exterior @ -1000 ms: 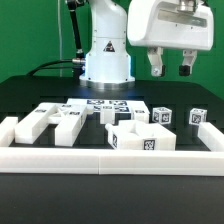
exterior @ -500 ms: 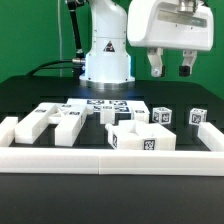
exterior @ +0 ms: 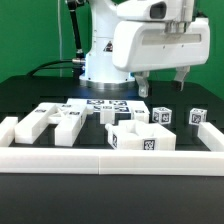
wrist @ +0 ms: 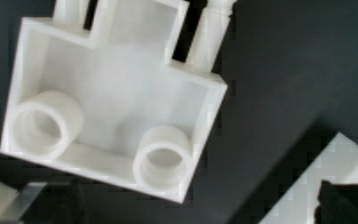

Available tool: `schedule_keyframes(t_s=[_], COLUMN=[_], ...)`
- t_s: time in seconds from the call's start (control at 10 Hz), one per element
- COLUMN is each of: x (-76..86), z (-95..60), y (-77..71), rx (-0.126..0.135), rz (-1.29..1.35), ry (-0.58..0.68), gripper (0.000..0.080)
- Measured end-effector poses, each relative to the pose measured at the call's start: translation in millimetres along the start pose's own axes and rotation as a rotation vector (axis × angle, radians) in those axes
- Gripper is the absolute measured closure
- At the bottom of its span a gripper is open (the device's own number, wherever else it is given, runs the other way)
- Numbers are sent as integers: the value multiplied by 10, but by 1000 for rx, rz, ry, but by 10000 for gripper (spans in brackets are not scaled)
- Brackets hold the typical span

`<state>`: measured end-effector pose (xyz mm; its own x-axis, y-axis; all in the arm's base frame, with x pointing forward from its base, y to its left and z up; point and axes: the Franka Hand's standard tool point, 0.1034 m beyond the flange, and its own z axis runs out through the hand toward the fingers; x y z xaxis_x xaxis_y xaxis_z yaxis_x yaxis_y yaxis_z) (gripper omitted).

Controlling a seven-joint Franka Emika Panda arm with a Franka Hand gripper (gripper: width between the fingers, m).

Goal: Assemble chair

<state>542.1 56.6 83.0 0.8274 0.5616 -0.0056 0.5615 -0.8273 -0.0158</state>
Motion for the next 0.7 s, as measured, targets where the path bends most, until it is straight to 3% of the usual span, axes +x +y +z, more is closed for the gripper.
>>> schedule_keyframes(t_s=[0.5,0.7], x=[-10,-98], z=[70,233], y=[17,105], rx=[6,43], rz=[8,88], ry=[0,-13], gripper=[150,150])
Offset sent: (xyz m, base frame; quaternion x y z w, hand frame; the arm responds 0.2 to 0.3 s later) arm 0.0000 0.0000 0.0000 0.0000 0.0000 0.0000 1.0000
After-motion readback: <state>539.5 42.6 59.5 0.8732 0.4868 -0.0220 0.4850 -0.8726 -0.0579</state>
